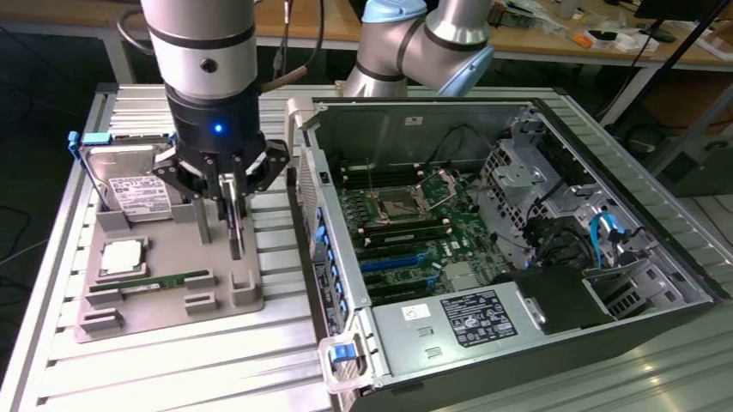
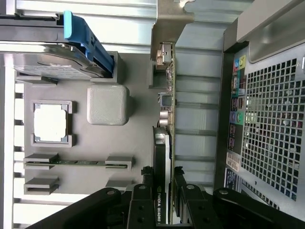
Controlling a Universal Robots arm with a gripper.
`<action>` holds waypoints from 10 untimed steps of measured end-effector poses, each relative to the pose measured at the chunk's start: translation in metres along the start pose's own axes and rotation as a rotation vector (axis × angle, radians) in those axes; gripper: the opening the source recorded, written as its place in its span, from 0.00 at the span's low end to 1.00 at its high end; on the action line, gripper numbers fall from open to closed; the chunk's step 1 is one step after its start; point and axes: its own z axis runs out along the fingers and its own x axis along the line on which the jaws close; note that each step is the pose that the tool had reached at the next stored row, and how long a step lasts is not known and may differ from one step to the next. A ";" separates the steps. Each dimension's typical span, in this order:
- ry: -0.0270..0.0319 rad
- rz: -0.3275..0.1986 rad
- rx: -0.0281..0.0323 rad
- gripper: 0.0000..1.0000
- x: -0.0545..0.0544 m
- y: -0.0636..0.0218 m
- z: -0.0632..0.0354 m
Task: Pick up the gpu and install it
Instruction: 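Pick up the gpu and move the gpu toward the slot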
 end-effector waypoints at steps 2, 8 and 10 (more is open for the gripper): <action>-0.0005 0.000 0.0003 0.27 0.000 0.0018 -0.0080; -0.0014 0.000 0.0025 0.27 -0.002 0.0084 -0.0365; -0.0020 0.000 0.0044 0.27 -0.002 0.0107 -0.0453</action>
